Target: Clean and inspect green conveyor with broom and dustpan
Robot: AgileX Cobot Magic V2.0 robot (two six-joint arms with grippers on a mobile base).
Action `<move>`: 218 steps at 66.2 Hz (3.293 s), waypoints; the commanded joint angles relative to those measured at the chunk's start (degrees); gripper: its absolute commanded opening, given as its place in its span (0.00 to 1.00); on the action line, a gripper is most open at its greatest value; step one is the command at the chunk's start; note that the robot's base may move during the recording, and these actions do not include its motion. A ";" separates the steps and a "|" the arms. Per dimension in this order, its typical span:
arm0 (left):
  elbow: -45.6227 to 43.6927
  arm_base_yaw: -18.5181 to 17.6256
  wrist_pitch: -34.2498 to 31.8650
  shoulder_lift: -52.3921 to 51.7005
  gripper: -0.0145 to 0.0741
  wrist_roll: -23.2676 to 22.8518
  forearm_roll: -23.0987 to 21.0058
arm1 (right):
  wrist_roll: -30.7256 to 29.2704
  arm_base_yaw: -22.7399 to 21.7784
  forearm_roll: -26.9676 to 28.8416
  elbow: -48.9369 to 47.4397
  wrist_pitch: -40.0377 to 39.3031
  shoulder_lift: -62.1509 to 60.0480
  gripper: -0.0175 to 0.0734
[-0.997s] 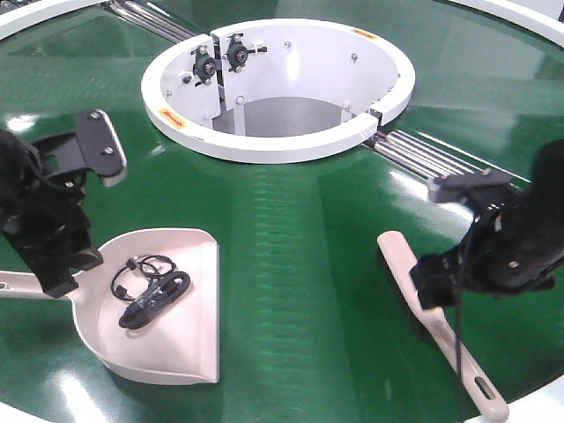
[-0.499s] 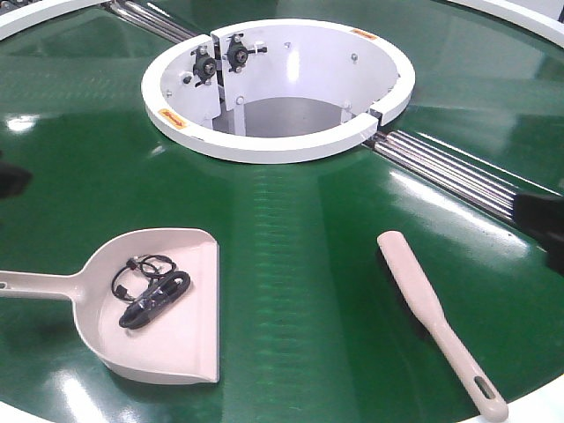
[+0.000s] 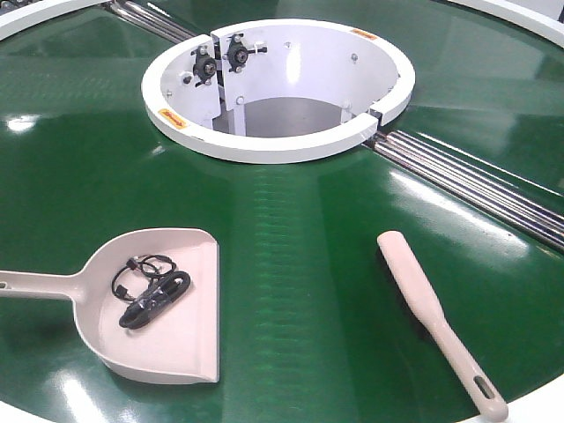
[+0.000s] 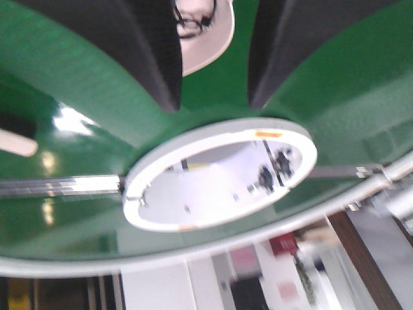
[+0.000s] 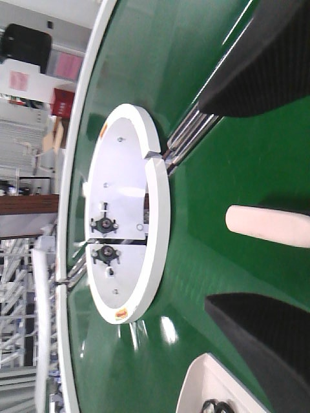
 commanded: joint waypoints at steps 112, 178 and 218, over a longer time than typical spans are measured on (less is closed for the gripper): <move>34.05 10.72 -24.14 -15.02 0.15 -29.78 11.30 | -0.34 -0.13 1.10 7.12 -12.55 0.27 0.18; 34.05 11.11 -24.41 -14.59 0.15 -30.16 12.11 | -0.39 -0.13 1.10 7.12 -12.55 0.27 0.18; 34.05 11.11 -24.41 -14.60 0.16 -30.16 12.11 | 1.48 -12.76 -5.27 18.63 -24.35 -2.11 0.18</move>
